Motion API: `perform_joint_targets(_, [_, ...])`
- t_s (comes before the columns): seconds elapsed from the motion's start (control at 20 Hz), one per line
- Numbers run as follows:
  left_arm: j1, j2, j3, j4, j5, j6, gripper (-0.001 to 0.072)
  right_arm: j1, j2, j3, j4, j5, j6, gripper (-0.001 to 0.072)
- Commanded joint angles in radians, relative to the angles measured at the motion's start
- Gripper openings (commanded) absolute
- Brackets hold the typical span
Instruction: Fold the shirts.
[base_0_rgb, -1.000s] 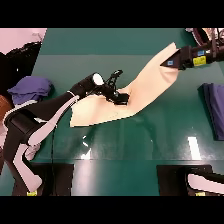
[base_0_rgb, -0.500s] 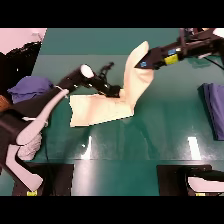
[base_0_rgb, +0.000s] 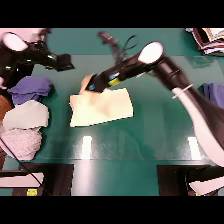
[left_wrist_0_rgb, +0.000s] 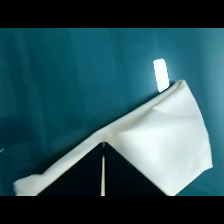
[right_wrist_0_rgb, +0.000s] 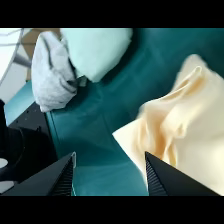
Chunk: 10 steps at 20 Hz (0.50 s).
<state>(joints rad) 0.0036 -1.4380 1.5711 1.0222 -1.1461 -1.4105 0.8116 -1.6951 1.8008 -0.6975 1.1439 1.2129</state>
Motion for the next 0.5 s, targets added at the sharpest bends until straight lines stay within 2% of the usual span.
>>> perform_joint_targets(0.0, [0.090,0.069,0.001,0.022,-0.046,0.005,0.0026,0.064,-0.019,0.002,-0.029,-0.026,-0.054,0.0512])
perform_joint_targets(0.15, [0.089,0.070,0.000,0.021,-0.084,0.031,0.0026,-0.014,0.033,-0.028,-0.174,0.060,0.000,0.0503])
perform_joint_targets(0.25, [0.089,0.070,0.000,0.018,-0.103,0.031,0.0026,-0.103,0.097,-0.130,-0.283,0.092,0.046,0.0503])
perform_joint_targets(0.45, [0.089,0.070,0.000,0.018,-0.111,0.031,0.0026,-0.355,0.190,-0.425,-0.296,0.061,0.076,0.0505])
